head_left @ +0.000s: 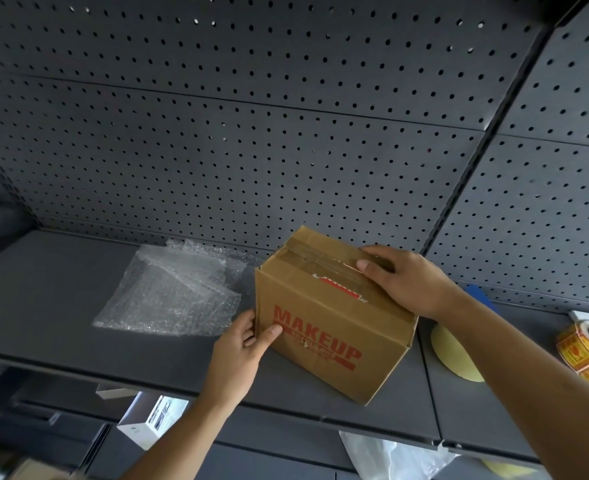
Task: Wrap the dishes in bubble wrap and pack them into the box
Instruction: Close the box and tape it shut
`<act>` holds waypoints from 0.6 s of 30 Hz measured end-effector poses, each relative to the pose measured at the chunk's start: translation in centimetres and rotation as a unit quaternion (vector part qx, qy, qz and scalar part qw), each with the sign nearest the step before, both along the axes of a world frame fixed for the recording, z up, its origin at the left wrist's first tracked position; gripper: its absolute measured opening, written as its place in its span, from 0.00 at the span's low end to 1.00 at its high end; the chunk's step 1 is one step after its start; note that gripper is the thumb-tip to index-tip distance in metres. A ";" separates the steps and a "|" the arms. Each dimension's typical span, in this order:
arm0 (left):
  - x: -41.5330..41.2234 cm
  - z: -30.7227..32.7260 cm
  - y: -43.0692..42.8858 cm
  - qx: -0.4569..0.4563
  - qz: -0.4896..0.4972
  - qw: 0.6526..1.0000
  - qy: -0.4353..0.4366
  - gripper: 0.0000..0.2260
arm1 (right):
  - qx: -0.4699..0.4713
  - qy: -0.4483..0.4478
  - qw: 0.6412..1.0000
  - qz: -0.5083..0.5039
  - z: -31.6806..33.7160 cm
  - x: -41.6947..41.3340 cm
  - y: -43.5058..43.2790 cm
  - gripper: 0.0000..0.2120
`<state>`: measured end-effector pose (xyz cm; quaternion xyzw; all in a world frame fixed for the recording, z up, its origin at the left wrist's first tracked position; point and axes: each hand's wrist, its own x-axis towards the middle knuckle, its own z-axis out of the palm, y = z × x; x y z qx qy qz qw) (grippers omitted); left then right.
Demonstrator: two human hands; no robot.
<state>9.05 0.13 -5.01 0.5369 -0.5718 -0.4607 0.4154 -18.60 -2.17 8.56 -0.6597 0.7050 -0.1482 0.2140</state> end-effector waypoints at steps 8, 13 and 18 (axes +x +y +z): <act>0.2 -0.6 0.1 -0.023 0.011 0.999 -0.034 0.18 | -0.097 -0.094 0.991 0.019 0.1 -1.0 -1.2 0.09; -0.1 -0.6 -0.1 -0.029 -0.005 0.999 -0.031 0.22 | -0.115 -0.111 0.986 0.042 0.0 -1.0 -2.8 0.07; -0.5 -0.3 -0.6 -0.057 0.002 0.994 -0.097 0.20 | -0.203 -0.052 0.977 0.022 -0.4 -0.4 -4.9 0.15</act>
